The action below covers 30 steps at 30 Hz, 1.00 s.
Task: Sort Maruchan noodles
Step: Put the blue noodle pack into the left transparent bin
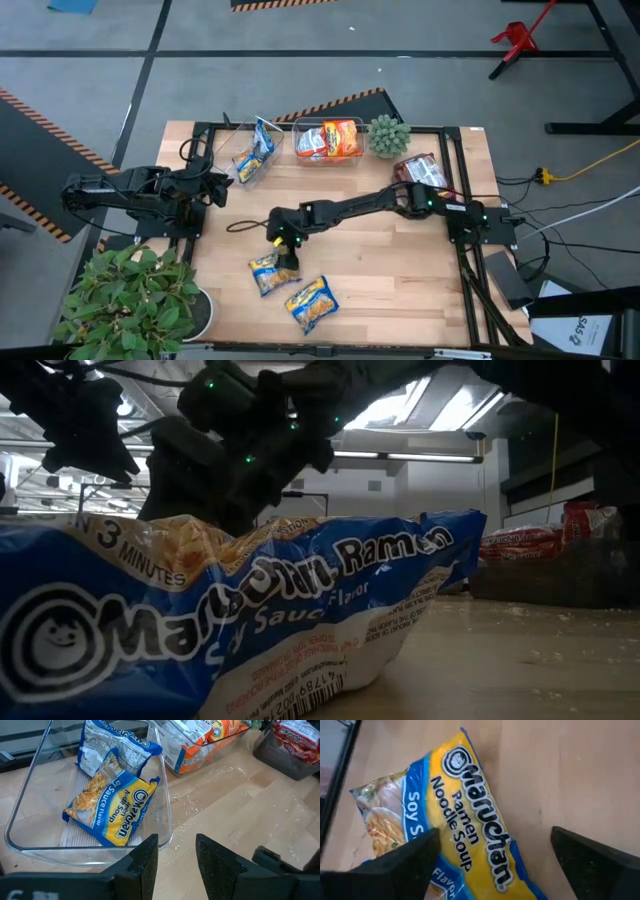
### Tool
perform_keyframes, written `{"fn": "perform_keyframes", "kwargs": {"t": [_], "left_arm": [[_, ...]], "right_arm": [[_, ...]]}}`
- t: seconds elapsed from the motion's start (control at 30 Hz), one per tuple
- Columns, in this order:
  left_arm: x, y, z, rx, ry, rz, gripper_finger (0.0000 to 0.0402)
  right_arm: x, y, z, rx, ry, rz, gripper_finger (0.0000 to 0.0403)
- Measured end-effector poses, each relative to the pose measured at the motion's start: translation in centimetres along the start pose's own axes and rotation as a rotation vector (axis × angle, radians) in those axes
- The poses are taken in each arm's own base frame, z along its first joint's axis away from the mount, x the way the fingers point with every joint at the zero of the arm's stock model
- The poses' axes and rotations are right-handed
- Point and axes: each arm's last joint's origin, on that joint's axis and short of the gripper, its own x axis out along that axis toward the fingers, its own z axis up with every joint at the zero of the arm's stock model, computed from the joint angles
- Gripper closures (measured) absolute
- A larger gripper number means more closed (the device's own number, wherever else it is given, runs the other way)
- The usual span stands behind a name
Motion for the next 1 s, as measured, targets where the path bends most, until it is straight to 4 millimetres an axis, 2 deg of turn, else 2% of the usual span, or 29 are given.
{"fn": "perform_keyframes", "kwargs": {"t": [0.07,0.17,0.27,0.43,0.47,0.53,0.7,1.0], "left_arm": [[0.0,0.0,0.0,-0.004,0.0,0.0,0.0274],[0.0,0.0,0.0,-0.004,0.0,0.0,0.0274],[0.0,0.0,0.0,-0.004,0.0,0.0,0.0274],[0.0,0.0,0.0,0.0,0.0,0.0,0.0274],[0.0,0.0,0.0,0.0,0.0,0.0,0.0274],[0.0,0.0,0.0,0.0,0.0,0.0,0.0274],[0.0,0.0,0.0,0.001,0.0,0.0,0.0274],[0.0,0.0,0.0,0.001,0.0,0.0,0.0274]], "right_arm": [[0.2,-0.1,-0.4,0.031,0.034,-0.017,0.0043],[0.2,-0.2,-0.9,0.056,0.071,-0.066,0.0095],[0.0,-0.3,-0.9,0.061,0.079,-0.067,0.018],[0.0,-0.4,-1.0,0.084,0.104,0.033,0.0356],[-0.1,-0.5,-1.0,0.095,0.107,0.04,0.0378],[-0.1,-0.7,-1.0,0.125,0.109,0.047,0.0386],[-1.7,-1.2,-0.3,0.172,0.086,0.005,0.0398],[-8.9,-3.2,3.2,0.202,-0.069,-0.106,0.0402]]}}
